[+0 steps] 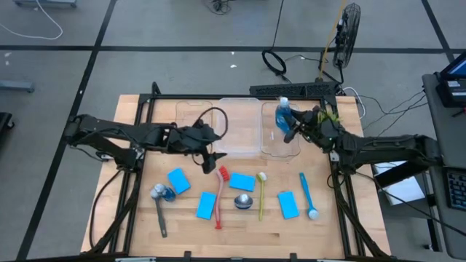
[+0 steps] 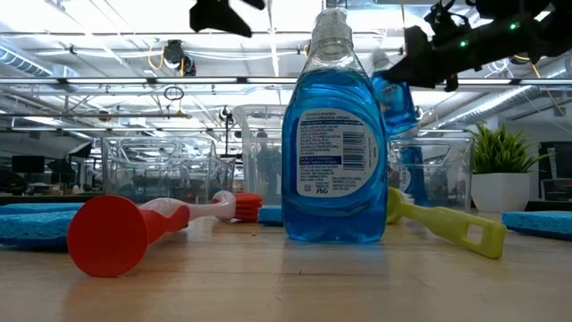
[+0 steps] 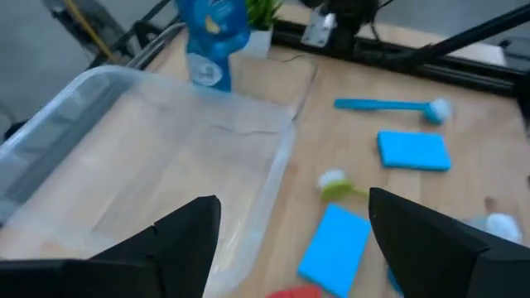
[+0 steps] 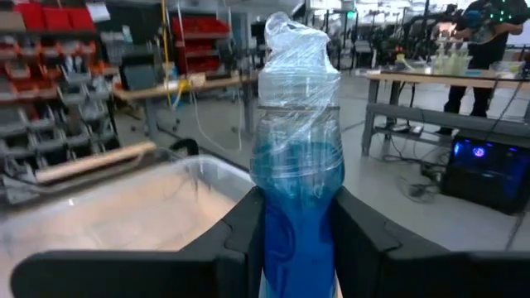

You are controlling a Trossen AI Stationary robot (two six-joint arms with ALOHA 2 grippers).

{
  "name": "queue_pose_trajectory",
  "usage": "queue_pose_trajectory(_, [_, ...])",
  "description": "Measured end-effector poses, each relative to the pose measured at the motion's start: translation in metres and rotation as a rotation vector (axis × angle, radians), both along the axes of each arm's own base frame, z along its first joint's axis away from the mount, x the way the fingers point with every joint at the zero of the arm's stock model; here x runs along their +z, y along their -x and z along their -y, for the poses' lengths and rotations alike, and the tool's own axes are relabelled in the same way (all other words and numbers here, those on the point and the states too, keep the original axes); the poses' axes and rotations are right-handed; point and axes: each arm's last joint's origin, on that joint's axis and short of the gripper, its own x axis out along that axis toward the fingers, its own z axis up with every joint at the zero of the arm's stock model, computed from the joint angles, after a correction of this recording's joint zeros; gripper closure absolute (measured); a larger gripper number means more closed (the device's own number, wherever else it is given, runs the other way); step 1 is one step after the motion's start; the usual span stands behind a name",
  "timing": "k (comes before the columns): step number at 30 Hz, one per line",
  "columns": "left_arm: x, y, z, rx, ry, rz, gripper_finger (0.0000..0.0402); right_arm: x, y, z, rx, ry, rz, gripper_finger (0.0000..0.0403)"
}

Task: Pick & Place Kitchen Sink Supplies
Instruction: Put the dishwashing liquid into the right transparent bin

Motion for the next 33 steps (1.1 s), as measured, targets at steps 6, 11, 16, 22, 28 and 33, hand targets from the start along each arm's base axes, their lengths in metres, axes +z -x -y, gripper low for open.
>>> queue_pose_trajectory(6, [0.004,0.014,-0.002,0.021,-0.004,0.049,0.0079,-0.011,-0.012,0.002,-0.004,-0.006,-0.027,0.0307])
queue_pose_trajectory(11, [-0.001,0.027,-0.004,0.031,0.013,0.049,0.0081,-0.023,-0.022,0.006,-0.100,-0.007,-0.074,0.0307])
queue_pose_trajectory(16, [-0.003,0.039,-0.004,0.032,0.022,0.075,0.0091,-0.029,-0.031,0.008,-0.095,0.008,-0.059,0.0307])
queue_pose_trajectory(22, [0.003,0.049,-0.005,0.032,0.027,0.111,0.0100,-0.038,-0.040,0.010,-0.104,0.009,-0.066,0.0307])
queue_pose_trajectory(28, [0.006,0.054,-0.006,0.031,0.027,0.118,0.0094,-0.047,-0.048,0.011,-0.108,0.007,-0.064,0.0307])
queue_pose_trajectory(33, [0.006,0.054,-0.006,0.029,0.023,0.117,0.0083,-0.057,-0.051,0.013,-0.157,0.004,-0.113,0.0307])
